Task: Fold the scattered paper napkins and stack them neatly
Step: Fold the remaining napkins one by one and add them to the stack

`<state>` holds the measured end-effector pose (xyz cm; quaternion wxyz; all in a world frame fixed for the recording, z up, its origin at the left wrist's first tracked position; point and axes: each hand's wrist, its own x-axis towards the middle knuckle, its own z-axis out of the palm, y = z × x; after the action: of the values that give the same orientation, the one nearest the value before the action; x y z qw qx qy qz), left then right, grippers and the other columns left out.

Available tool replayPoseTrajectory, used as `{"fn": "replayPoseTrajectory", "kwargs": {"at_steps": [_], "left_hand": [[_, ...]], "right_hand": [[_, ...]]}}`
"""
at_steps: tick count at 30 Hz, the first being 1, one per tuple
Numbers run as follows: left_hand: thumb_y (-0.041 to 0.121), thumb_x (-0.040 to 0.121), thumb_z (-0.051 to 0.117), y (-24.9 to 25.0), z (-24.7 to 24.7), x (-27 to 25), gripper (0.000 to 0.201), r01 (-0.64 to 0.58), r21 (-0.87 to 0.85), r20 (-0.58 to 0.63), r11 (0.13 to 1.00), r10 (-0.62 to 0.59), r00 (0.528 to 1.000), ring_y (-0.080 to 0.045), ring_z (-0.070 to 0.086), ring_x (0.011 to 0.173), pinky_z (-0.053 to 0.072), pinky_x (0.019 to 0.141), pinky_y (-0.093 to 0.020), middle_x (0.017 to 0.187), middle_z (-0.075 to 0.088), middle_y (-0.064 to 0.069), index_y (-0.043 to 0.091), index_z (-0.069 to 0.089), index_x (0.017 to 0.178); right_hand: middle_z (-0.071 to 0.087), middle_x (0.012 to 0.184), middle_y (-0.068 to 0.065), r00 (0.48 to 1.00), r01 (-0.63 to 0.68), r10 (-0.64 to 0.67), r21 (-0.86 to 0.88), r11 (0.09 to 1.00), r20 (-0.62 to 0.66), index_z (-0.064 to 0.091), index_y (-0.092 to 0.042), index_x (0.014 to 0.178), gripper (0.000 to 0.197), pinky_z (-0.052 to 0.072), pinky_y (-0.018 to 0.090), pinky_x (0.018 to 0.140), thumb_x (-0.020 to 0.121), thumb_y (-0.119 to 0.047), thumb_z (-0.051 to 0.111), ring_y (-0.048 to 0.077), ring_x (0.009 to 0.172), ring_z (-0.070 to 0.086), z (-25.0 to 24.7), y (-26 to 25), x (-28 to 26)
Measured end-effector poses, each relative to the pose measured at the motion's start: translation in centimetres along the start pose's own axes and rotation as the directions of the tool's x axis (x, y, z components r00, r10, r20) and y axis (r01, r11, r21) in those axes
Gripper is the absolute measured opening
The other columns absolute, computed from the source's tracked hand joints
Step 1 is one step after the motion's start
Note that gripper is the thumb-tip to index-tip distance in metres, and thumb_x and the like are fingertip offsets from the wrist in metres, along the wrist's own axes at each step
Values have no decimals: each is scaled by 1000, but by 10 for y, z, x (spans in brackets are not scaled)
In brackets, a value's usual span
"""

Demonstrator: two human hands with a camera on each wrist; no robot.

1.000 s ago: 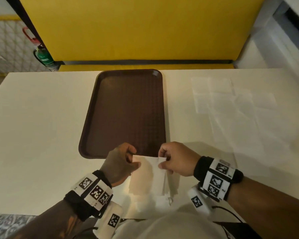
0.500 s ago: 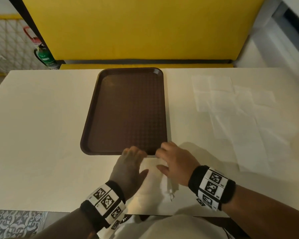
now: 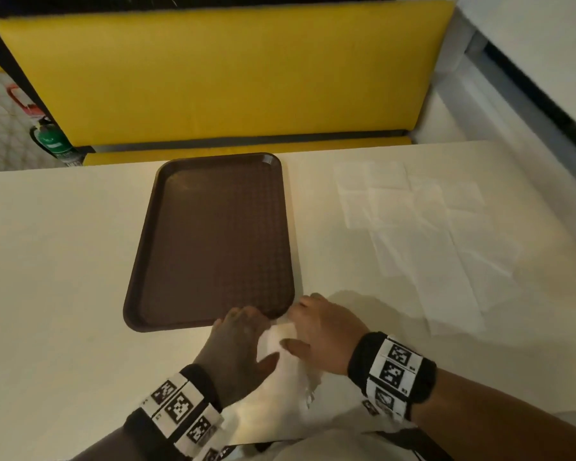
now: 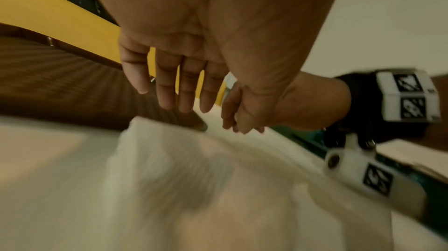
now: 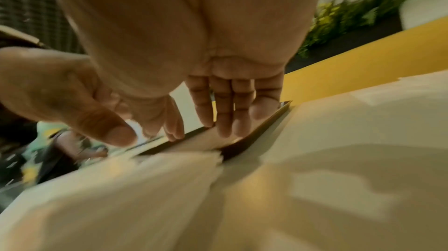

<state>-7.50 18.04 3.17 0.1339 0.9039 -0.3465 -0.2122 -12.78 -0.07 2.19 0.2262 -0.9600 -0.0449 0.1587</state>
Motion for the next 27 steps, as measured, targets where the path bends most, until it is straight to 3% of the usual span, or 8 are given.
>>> {"fn": "replayPoseTrajectory", "kwargs": {"at_steps": [4,6,10,14,17,21,24,27], "left_hand": [[41,81,65,14,-32,50,28,-16,-201,-106,980,-5,994,-11,58,90,51,82,-29,101,60,7,22,61,103],[33,81,67,25,-44,79,18,-22,-251,-146,968,-16,989,-12,59,79,48,71,-25,89,61,6,20,61,92],[34,83,66,40,-42,127,17,22,-262,-83,965,-45,996,-8,49,70,38,70,-22,77,53,12,23,53,85],[33,82,68,47,-29,150,19,53,-212,22,976,-50,999,-13,52,77,38,71,-23,84,55,6,22,53,87],[32,81,69,49,-22,157,20,96,-216,94,972,-78,993,-17,54,82,40,72,-24,88,58,1,19,57,90],[32,83,69,50,-20,158,26,117,-235,111,965,-93,989,-15,53,81,39,72,-25,85,55,3,12,61,97],[33,82,69,47,-21,160,22,96,-217,99,971,-76,992,-10,52,74,39,68,-20,80,54,8,20,55,91],[36,80,70,45,-24,159,24,64,-219,83,974,-47,995,0,50,66,36,60,-12,74,50,18,26,51,90]], "right_hand": [[60,112,5,928,-347,357,102,932,-103,54,-14,117,39,51,38,86,92,-44,55,24,102,58,-38,51,0],[60,118,9,821,-546,555,104,831,-133,51,-10,123,43,49,36,88,93,-41,56,28,107,57,-58,93,-3],[56,127,17,542,-812,826,158,562,-155,48,-4,128,59,50,38,88,87,-44,63,34,112,56,-82,170,-22],[53,131,15,394,-902,913,143,407,-106,46,-7,132,80,51,41,92,76,-59,69,34,117,54,-79,195,-39],[46,136,15,354,-915,930,171,367,-103,41,-8,135,89,46,42,93,72,-62,72,34,122,50,-71,202,-47],[54,132,15,365,-892,929,264,367,-59,41,-6,135,87,48,36,82,73,-56,75,33,114,57,-70,206,-48],[60,124,14,379,-871,923,311,379,-62,46,-4,130,75,46,31,71,77,-49,75,32,107,61,-73,204,-48],[61,123,15,400,-861,913,307,406,-84,51,-3,126,57,43,30,73,86,-41,68,33,107,60,-76,203,-49]]}}
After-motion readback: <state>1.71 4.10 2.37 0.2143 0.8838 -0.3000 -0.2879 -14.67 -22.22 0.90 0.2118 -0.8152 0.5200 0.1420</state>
